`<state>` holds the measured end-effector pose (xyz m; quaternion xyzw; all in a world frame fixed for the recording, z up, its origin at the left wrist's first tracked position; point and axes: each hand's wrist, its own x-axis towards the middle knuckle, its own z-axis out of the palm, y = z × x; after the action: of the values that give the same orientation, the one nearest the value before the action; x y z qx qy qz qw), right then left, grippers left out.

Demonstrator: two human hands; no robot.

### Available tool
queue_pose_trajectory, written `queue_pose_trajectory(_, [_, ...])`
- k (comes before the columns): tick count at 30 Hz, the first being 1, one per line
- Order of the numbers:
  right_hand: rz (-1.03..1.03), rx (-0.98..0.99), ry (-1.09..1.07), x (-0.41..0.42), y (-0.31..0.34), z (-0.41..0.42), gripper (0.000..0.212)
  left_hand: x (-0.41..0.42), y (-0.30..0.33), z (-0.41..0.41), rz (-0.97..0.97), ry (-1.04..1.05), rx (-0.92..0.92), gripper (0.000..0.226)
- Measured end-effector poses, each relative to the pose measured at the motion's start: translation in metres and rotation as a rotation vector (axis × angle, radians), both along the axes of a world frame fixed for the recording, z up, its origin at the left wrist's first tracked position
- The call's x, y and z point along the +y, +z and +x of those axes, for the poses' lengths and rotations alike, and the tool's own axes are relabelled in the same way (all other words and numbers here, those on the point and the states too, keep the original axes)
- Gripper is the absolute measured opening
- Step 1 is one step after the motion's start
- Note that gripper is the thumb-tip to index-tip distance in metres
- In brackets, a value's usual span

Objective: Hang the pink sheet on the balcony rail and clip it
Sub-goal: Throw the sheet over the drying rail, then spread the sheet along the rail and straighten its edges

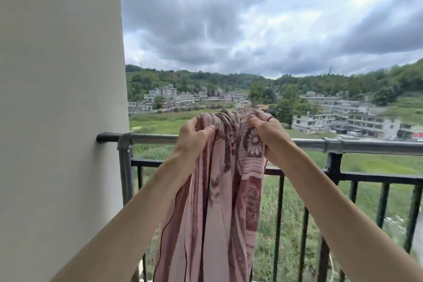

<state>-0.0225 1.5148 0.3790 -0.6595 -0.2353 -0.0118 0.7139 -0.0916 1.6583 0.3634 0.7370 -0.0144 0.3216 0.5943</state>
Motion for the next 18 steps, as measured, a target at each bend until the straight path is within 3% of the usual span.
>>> queue_pose_trajectory(6, [-0.028, -0.132, -0.261, -0.074, 0.021, 0.008, 0.027, -0.056, 0.029, 0.018, 0.006, -0.301, 0.096, 0.013])
queue_pose_trajectory(9, [-0.234, -0.064, -0.274, -0.102, 0.000, -0.003, 0.019, -0.061, 0.007, 0.023, 0.033, -0.477, 0.214, 0.011])
queue_pose_trajectory(11, [-0.361, -0.016, -0.254, -0.113, -0.019, -0.006, 0.014, -0.057, -0.012, 0.022, -0.067, -0.517, 0.230, 0.019])
queue_pose_trajectory(13, [-0.366, -0.034, -0.340, -0.118, -0.033, -0.009, 0.036, -0.051, -0.029, 0.018, -0.160, -0.561, 0.233, 0.022])
queue_pose_trajectory(15, [-0.296, -0.159, -0.524, -0.114, -0.038, -0.017, 0.054, -0.048, -0.039, 0.013, -0.154, -0.586, 0.287, 0.030])
queue_pose_trajectory(18, [-0.315, -0.476, -0.739, -0.092, -0.039, -0.038, 0.059, -0.044, -0.046, 0.008, -0.090, -0.576, 0.396, 0.043])
